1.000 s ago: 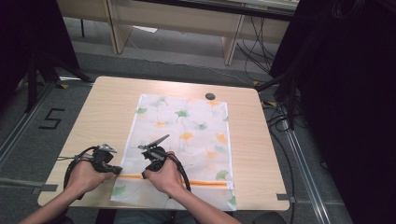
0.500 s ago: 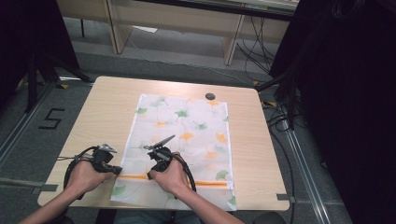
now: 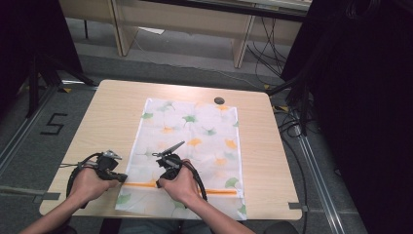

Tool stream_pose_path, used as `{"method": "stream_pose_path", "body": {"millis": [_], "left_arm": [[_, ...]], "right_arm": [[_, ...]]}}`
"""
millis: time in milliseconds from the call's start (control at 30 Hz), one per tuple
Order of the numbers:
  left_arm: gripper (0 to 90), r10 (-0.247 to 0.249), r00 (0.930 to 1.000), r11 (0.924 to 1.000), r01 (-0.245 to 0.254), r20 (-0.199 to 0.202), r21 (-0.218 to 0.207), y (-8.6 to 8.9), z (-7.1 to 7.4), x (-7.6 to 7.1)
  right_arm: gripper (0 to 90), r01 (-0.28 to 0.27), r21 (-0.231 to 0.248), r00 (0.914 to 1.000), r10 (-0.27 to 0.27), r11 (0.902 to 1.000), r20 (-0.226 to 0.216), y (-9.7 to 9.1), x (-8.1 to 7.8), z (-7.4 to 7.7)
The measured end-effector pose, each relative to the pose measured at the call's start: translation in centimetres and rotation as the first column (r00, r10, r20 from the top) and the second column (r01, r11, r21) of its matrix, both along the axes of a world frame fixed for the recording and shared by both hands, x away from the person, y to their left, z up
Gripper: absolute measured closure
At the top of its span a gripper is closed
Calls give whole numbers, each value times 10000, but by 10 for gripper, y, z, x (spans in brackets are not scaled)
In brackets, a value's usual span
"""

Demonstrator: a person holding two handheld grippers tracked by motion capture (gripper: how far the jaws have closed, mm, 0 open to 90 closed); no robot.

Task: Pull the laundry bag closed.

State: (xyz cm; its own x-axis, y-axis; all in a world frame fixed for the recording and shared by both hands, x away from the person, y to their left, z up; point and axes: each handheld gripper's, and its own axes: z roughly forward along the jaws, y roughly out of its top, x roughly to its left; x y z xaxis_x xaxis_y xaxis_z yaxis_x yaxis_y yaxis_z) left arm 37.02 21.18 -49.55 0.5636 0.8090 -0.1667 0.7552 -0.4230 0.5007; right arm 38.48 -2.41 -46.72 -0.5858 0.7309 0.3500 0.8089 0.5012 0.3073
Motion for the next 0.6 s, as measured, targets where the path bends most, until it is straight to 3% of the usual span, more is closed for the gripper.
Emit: {"method": "stream_pose_path", "body": {"millis": [100, 133, 200, 233, 267, 300, 333, 367, 400, 433, 533, 567, 600], "left_arm": [[900, 31, 10000, 10000, -31, -56, -49, 0, 0, 0], [900, 5, 10000, 10000, -6, -43, -35, 0, 0, 0], [900, 15, 10000, 10000, -15, -13, -20, 0, 0, 0], [900, 2, 10000, 10000, -2, -26, -14, 0, 0, 0], [900, 9, 10000, 10000, -9, -31, -19, 0, 0, 0], [900, -2, 10000, 10000, 2, -9, -13, 0, 0, 0], [900, -15, 10000, 10000, 15, -13, -5, 0, 0, 0], [900, -83, 10000, 9999, 83, -31, 64, 1, 0, 0], [900, -24, 10000, 10000, 24, -13, 9, 0, 0, 0], [900, 19, 10000, 10000, -19, -4, -13, 0, 0, 0], [900, 13, 10000, 10000, -13, -20, -13, 0, 0, 0], [900, 73, 10000, 10000, -73, -7, -20, 0, 0, 0], [900, -53, 10000, 10000, 53, -29, 24, 1, 0, 0]], "right_arm": [[900, 163, 256, 9998, -161, 9995, -93, 0, 0, -1], [900, 94, 25, 9999, -94, 10000, 65, -2, 0, -2], [900, 170, -17, 9996, -171, 9999, -239, -4, 1, -1], [900, 58, -13, 10000, -58, 10000, 81, -8, 1, -4], [900, 258, -24, 9992, -259, 9997, -293, -8, 1, -1], [900, 240, -27, 9993, -240, 9997, -303, -11, 1, -2], [900, 152, -18, 9999, -152, 9999, 16, -14, 2, -4], [900, 302, 40, 9991, -301, 9995, -305, -15, 2, -2], [900, 314, -13, 9994, -315, 9995, -126, -17, 2, -4], [900, 396, -120, 9984, -400, 9991, -394, -19, 2, -2], [900, 450, -93, 9985, -453, 9989, -314, -23, 2, -6], [900, 348, -172, 9985, -355, 9992, -412, -26, 3, -6], [900, 687, -17, 9949, -687, 9976, -735, -25, 2, -5]]}}
